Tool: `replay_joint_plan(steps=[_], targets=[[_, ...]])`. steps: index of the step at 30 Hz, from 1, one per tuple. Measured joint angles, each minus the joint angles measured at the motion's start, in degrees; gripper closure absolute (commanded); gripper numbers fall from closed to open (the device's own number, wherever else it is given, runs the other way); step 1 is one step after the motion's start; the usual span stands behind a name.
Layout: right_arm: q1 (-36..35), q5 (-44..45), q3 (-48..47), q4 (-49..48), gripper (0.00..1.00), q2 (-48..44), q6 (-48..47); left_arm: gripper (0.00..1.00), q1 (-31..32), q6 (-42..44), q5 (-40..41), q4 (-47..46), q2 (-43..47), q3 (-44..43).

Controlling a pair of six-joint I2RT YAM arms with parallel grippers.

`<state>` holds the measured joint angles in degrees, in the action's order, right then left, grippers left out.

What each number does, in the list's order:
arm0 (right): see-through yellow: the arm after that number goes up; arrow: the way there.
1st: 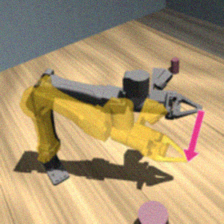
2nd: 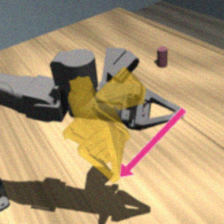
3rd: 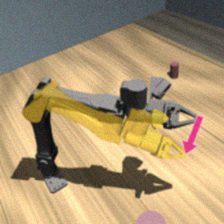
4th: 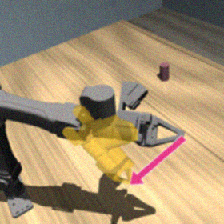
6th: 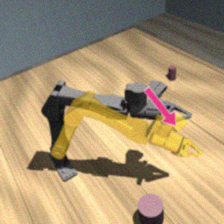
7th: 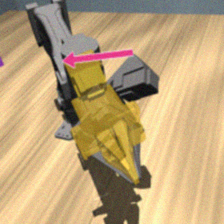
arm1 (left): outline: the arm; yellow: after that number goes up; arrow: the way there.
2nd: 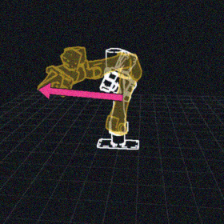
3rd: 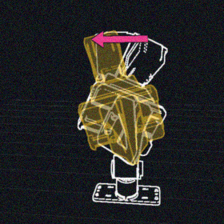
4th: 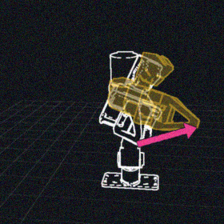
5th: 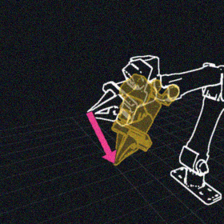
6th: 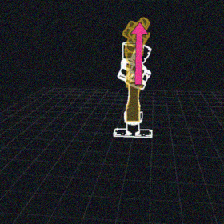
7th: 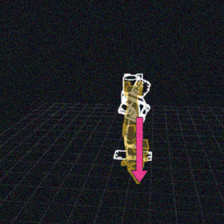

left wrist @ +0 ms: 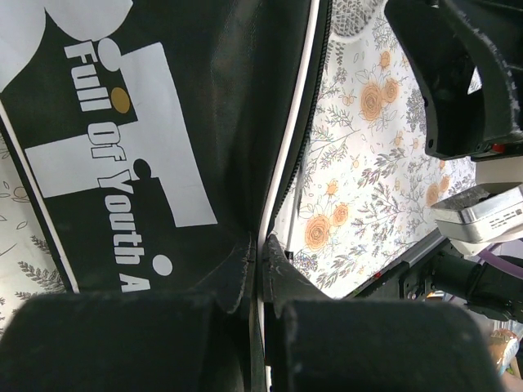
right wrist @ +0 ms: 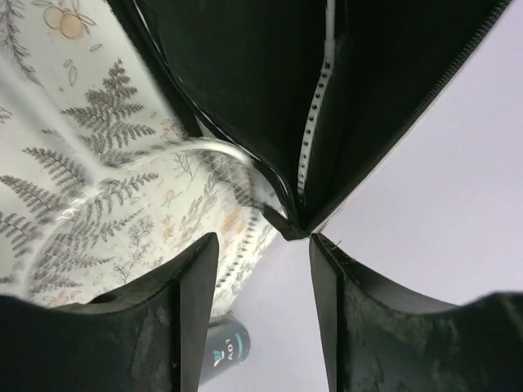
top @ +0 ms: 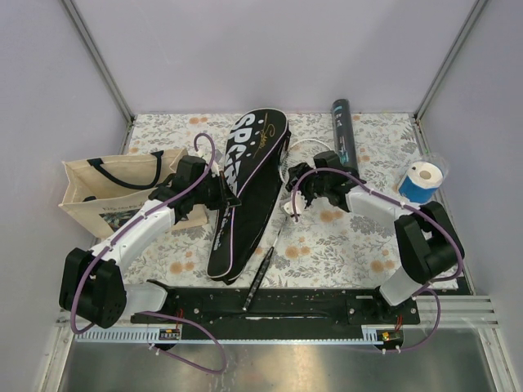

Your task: Pack up the badminton gear

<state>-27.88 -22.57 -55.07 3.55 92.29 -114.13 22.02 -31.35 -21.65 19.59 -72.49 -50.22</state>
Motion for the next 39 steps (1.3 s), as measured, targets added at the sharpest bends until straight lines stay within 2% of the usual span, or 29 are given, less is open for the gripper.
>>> replay_joint_plan(steps=[6,8,10,13,14,15,17,19,21,23,25,31,39], targets=[[-0.07,2.14,0.35,-1.64,0.40,-3.19,0.33,1.00,0.00,0.00,-0.02,0.02,-0.02,0.00],[-0.26,1.44,0.94,-1.64,0.46,-6.58,4.61,1.00,0.00,0.00,-0.02,0.02,-0.02,0.00],[-0.70,-0.52,1.33,-2.01,0.53,-10.49,13.44,1.00,0.00,0.00,0.00,0.02,-0.02,0.00],[-2.34,-3.87,3.96,-6.36,0.53,-17.97,33.05,1.00,0.00,0.00,0.02,0.04,-0.02,0.00],[-3.06,-4.83,5.84,-10.12,0.08,-20.46,41.09,1.00,0.00,0.02,0.04,0.04,-0.02,0.00],[-3.74,-5.57,7.78,-13.94,0.01,-22.53,48.87,1.00,0.00,0.00,0.04,0.04,-0.02,0.00],[-5.27,-5.35,12.22,-22.77,0.01,-25.70,67.43,1.00,0.00,0.02,0.07,0.04,-0.02,0.00],[-6.36,-2.75,14.34,-26.51,0.01,-26.45,84.32,1.00,0.00,0.04,0.07,0.09,-0.02,0.00],[-6.80,2.21,14.21,-24.41,0.01,-26.27,103.01,1.00,0.00,0.04,0.09,0.09,-0.02,0.00],[-6.75,6.27,13.73,-21.81,0.01,-25.57,117.09,1.00,0.00,0.04,0.20,0.13,-0.02,0.00],[-6.78,8.92,13.70,-20.46,0.01,-24.76,125.42,1.00,0.00,0.04,0.28,0.22,-0.02,0.00],[-6.75,18.08,14.12,-8.57,0.00,-21.18,155.49,1.00,0.00,0.07,0.35,0.28,0.00,0.00],[-6.78,18.86,19.56,-8.96,0.00,-16.33,176.08,1.00,0.00,0.04,0.31,0.26,0.00,0.00]])
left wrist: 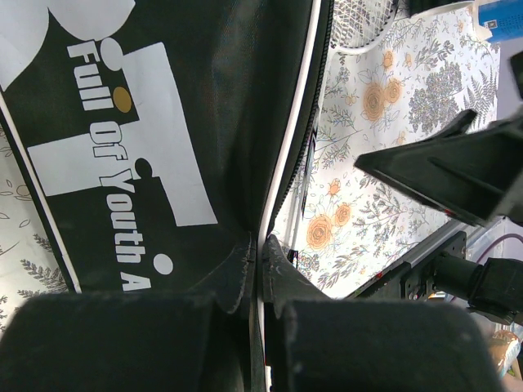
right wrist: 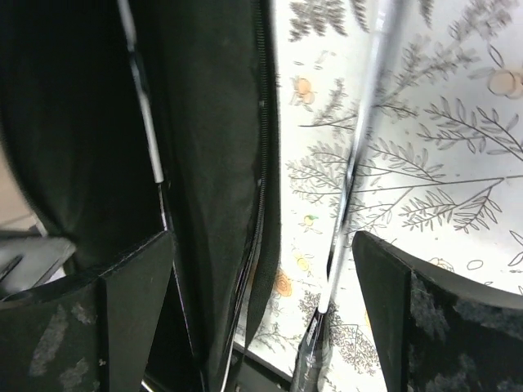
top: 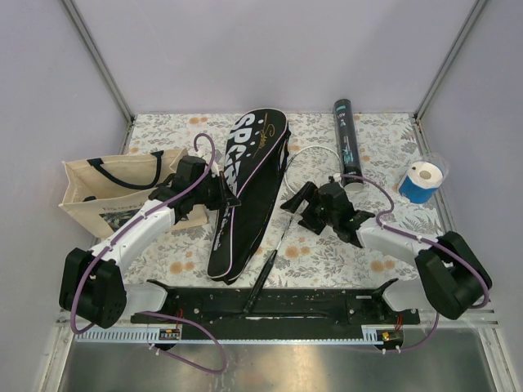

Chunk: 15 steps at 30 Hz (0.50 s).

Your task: Pack up the badminton gear

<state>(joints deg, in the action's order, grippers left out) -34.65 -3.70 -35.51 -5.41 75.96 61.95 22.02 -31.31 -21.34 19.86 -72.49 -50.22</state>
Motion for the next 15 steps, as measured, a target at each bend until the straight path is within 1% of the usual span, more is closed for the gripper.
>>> replay_joint_plan(steps=[3,6,12,14,15], targets=[[0.00,-0.24,1.25,-2.12,0.00,4.33,6.12,1.00,0.00,0.00,0.00,-0.02,0.02,0.00],[-0.02,-0.50,2.78,-5.09,0.01,8.96,10.34,1.00,0.00,0.00,-0.02,-0.02,0.07,0.00],[-0.17,0.52,5.11,-11.61,0.00,10.27,16.90,1.00,0.00,0.00,-0.04,-0.07,0.11,0.00],[-0.22,1.33,5.95,-14.34,0.09,10.84,18.53,1.00,0.00,-0.02,-0.07,-0.07,0.11,0.00],[-0.22,1.70,5.97,-15.39,0.17,11.43,18.84,1.00,0.00,-0.02,-0.07,-0.09,0.11,0.00]])
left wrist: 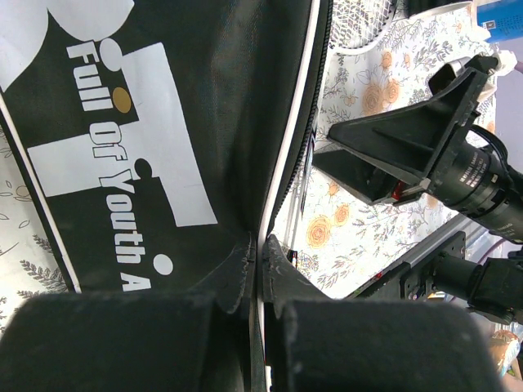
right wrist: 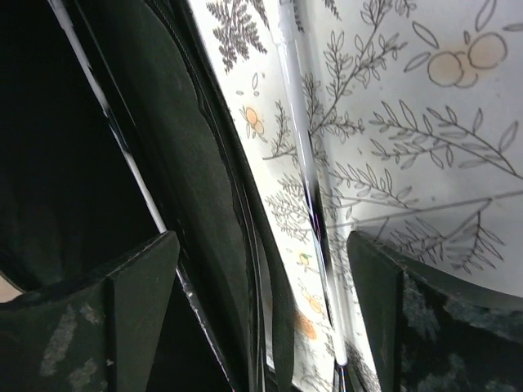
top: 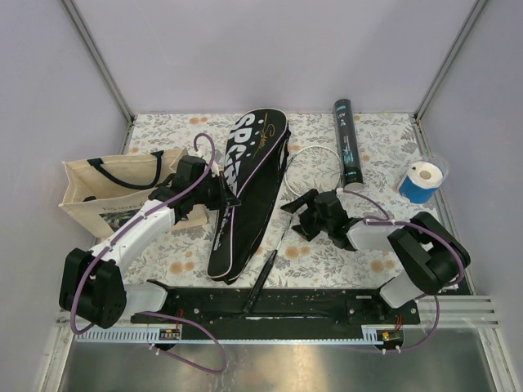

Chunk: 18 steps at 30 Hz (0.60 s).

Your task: Pack up the badminton gear

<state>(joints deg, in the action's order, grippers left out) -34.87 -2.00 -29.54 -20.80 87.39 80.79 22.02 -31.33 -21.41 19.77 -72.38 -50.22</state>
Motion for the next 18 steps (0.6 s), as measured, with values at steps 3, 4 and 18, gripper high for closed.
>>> replay_joint_plan(steps=[3,4,18], targets=[[-0.07,0.96,-0.02,-3.37,0.22,2.73,0.61,1.00,0.00,0.00,0.00,-0.02,0.00,0.00],[-0.07,0.94,-0.04,-5.09,0.21,3.98,1.42,1.00,0.00,0.00,0.00,-0.02,0.00,0.00],[-0.55,0.94,0.59,-28.02,0.74,18.18,6.08,1.00,0.00,0.00,0.00,-0.02,0.02,0.00]])
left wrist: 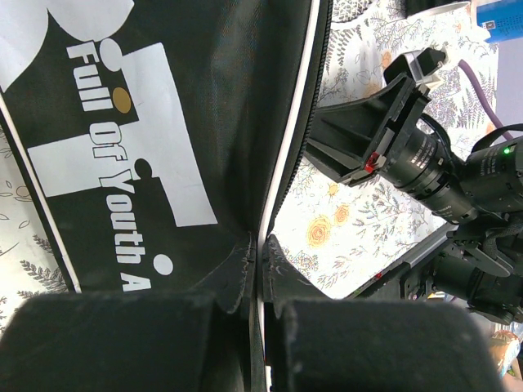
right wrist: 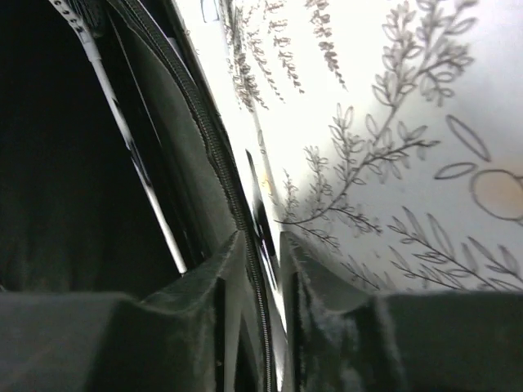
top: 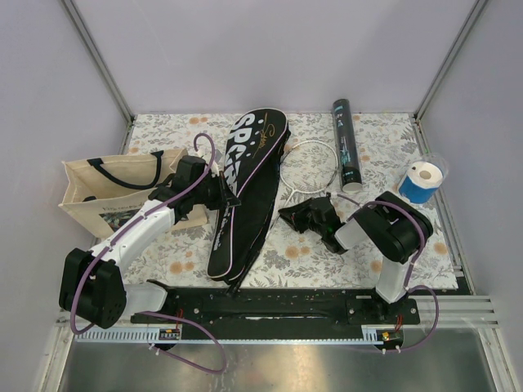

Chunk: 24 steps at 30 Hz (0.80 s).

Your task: Pack up the badminton gear

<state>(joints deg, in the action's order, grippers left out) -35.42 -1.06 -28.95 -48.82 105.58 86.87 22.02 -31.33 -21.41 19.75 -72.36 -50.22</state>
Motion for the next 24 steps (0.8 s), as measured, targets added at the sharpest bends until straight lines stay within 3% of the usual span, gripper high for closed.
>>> replay_joint_plan(steps=[3,7,8,10,11,19,24], targets=[[-0.07,0.44,1.25,0.00,0.86,-0.26,-0.83,1.00,0.00,0.00,0.00,0.00,0.00,0.00],[-0.11,1.60,2.67,0.68,0.87,-2.43,-2.71,1.00,0.00,0.00,0.00,0.00,0.00,0.00],[-0.11,1.62,2.80,0.68,0.83,-2.51,-3.08,1.00,0.00,0.00,0.00,0.00,0.00,0.00],[-0.11,1.62,2.82,0.61,0.53,-2.54,-3.61,1.00,0.00,0.00,0.00,0.00,0.00,0.00],[-0.11,1.57,2.73,0.72,0.50,-2.54,-3.72,1.00,0.00,0.00,0.00,0.00,0.00,0.00],[-1.11,1.75,0.55,-1.01,0.54,-0.81,-1.92,1.00,0.00,0.00,0.02,0.00,0.00,0.00],[-3.21,3.48,-1.75,3.04,0.70,-0.55,-1.11,1.00,0.00,-0.02,0.00,-0.02,0.00,0.00]])
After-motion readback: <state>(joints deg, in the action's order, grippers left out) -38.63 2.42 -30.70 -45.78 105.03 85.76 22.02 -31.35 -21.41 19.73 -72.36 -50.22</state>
